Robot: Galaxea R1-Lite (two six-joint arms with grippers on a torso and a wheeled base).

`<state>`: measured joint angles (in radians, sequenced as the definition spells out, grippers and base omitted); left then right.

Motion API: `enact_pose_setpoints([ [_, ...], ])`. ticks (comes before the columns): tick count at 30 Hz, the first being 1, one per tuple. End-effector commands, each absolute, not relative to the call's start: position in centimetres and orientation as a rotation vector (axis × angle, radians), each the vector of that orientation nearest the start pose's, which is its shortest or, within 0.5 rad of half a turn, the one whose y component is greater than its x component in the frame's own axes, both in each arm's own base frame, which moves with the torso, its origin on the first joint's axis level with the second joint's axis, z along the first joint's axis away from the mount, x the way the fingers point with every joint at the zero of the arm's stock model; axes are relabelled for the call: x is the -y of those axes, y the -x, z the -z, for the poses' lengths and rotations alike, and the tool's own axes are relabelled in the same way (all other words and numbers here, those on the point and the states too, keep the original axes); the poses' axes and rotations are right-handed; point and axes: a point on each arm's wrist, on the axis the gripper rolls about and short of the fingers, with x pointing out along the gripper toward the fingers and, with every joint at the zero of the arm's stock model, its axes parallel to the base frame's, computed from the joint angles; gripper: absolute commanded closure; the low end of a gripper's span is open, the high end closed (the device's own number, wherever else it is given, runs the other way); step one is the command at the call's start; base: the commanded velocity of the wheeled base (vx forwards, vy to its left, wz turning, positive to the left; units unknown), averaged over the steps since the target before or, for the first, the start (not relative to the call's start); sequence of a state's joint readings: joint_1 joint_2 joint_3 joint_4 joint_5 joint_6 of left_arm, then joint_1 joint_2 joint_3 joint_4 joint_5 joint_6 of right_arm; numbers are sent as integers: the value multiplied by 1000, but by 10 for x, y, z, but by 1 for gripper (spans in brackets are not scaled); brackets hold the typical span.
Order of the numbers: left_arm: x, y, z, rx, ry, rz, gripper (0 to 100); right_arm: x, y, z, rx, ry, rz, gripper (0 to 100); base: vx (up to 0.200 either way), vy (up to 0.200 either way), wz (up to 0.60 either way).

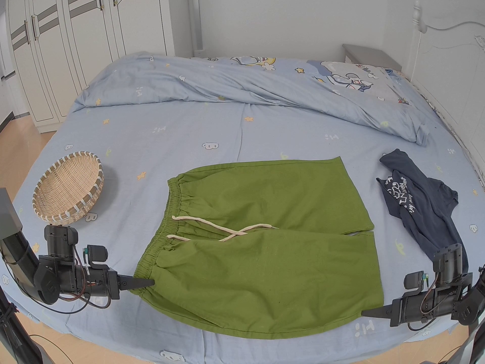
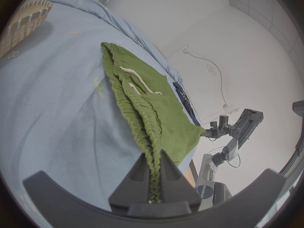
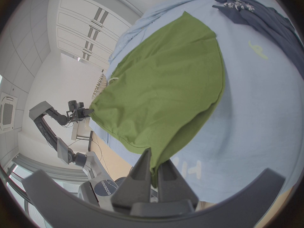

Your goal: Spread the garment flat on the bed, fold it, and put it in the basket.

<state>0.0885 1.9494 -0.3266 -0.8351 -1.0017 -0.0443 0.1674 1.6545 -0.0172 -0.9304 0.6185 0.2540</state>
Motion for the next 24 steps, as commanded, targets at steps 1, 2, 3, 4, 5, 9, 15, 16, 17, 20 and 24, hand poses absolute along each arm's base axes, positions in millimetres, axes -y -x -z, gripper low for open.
enact_pose_setpoints([
  [1, -2, -231, -40, -719, 465, 846, 100, -39, -149, -69, -733, -396, -675, 100, 0, 0, 0],
  [2, -1, -225, -40, -728, 471, 845, 100, -39, -146, -74, -707, -401, -678, 100, 0, 0, 0],
  [3, -1, -222, -40, -734, 474, 844, 100, -38, -145, -75, -700, -405, -678, 100, 0, 0, 0],
  [4, 0, -217, -41, -738, 475, 841, 100, -38, -143, -78, -694, -414, -676, 100, 0, 0, 0],
  [5, 0, -217, -41, -738, 475, 841, 100, -38, -142, -78, -695, -416, -676, 100, 0, 0, 0],
  [9, 0, -209, -43, -751, 495, 830, 100, -37, -131, -87, -680, -419, -690, 100, 0, 0, 0],
  [15, 3, -214, -45, -767, 537, 826, 100, -36, -123, -103, -643, -415, -702, 100, 0, 0, 0],
  [16, 5, -218, -48, -773, 568, 822, 100, -35, -122, -115, -622, -427, -698, 100, 0, 0, 0],
  [17, 6, -219, -49, -777, 575, 821, 100, -35, -122, -119, -617, -429, -698, 100, 0, 0, 0],
  [20, 14, -228, -56, -791, 614, 793, 100, -35, -124, -153, -568, -423, -702, 100, 0, 0, 0],
  [24, 24, -237, -65, -778, 598, 753, 100, -34, -133, -186, -523, -408, -698, 100, 0, 0, 0],
])
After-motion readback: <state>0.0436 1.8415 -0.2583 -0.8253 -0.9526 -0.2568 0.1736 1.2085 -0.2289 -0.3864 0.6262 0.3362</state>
